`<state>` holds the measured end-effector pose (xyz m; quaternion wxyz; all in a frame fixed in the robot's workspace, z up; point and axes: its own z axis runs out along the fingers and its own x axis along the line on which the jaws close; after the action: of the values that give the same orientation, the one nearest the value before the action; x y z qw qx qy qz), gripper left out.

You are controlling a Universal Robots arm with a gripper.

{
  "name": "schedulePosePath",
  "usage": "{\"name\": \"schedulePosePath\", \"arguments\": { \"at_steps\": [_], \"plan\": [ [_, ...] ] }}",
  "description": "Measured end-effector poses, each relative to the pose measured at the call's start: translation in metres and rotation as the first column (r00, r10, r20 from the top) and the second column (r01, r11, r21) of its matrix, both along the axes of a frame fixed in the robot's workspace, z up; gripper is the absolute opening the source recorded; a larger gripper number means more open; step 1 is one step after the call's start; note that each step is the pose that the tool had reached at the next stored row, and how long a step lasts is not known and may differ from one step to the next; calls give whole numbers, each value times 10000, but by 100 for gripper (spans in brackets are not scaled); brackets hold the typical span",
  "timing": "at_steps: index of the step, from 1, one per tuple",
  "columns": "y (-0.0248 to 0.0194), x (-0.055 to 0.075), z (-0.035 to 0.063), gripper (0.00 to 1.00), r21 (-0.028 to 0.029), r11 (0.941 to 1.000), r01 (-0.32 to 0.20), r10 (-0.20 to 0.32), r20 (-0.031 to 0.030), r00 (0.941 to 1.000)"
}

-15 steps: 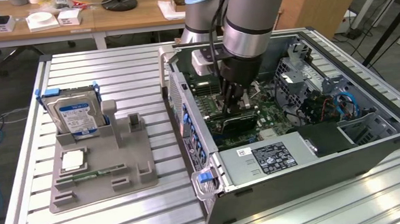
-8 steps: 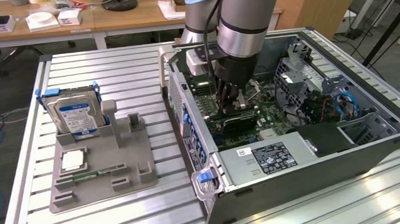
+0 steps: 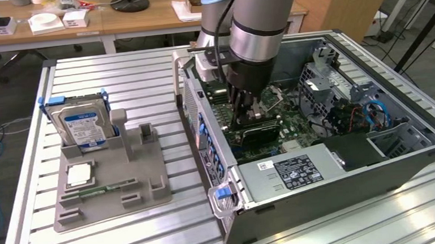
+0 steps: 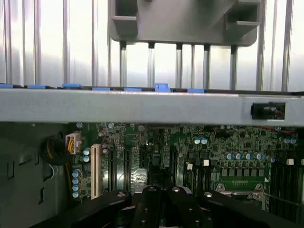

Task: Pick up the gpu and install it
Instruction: 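Press down on the gpu until it lock into place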

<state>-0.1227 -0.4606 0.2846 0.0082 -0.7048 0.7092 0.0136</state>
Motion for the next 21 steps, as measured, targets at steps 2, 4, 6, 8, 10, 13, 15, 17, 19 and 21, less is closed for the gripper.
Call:
{"name": "schedulePosePath", "arguments": {
  "at_steps": [2,4,6,8,10,13,15,17,19,21],
  "plan": [
    [7,-32,1,11,-1,10000,4,-4,-11,10000],
    [13,-64,1,11,0,10000,7,-7,-18,10000],
    [17,-98,2,11,-2,10000,8,-8,-27,10000],
    [21,-130,3,11,0,10000,12,-12,-33,10000],
    [24,-161,5,11,-2,10000,15,-15,-39,10000],
    [32,-200,7,11,-2,10000,25,-25,-52,10000],
    [38,-220,9,11,1,10000,32,-32,-66,10000],
    [44,-238,14,11,-1,10000,39,-39,-89,10000],
    [50,-251,21,11,-3,10000,44,-44,-115,9999],
    [53,-253,35,11,-11,10000,49,-49,-124,9999]
  ]
}}
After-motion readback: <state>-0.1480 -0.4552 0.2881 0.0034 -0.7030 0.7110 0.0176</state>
